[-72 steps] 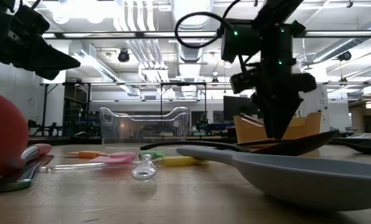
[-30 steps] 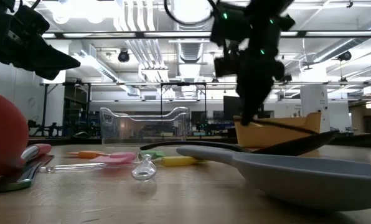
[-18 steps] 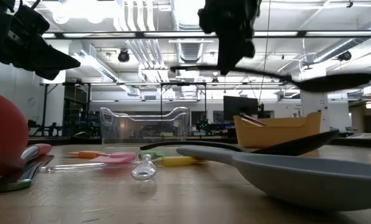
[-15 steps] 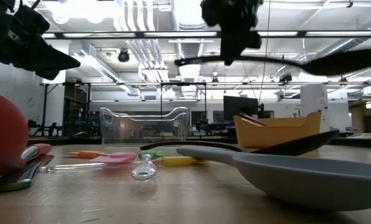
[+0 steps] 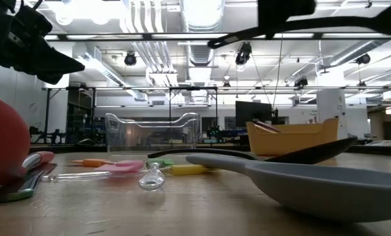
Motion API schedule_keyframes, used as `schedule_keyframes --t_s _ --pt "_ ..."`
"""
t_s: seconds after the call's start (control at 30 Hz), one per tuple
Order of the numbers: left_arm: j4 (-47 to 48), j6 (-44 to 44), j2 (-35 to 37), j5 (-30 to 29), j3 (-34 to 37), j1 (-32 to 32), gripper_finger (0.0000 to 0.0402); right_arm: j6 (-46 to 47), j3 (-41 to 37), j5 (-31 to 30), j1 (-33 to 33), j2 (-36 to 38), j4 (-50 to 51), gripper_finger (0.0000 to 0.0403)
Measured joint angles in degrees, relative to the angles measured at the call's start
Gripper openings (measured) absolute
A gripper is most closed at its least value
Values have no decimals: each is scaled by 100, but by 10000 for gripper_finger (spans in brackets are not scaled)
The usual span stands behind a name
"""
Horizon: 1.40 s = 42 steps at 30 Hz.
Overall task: Pick & Place Kitchen Items
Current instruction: Put the black serving spoon into the bottom transparent bin
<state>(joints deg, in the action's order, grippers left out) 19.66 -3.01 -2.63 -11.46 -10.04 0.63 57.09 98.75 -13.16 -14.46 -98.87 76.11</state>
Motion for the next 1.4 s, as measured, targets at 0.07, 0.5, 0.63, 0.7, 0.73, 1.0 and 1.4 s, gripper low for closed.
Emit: schedule_keyframes --t_s 0.07,0.5,0.63,0.7,0.73,1.0,1.4 --pt "-1 0 0 0 0 1 44 282 -17 -178 -202 5 95 85" --pt "0 0 2 0 -2 2 44 1857 -358 -872 -1350 26 1027 84" --pt "0 0 2 1 0 0 44 2369 -575 -952 -1723 31 1063 52" --pt "0 0 2 0 0 0 44 2574 -705 -919 -1900 31 1069 38" --pt "0 0 2 0 0 -1 44 2666 -758 -908 -1974 31 1069 33" --pt "-1 0 2 0 -2 -1 44 2788 -929 -1271 -2181 28 1058 12" --pt "0 0 2 0 -2 2 44 743 -1157 -1523 -1365 28 -1011 46"
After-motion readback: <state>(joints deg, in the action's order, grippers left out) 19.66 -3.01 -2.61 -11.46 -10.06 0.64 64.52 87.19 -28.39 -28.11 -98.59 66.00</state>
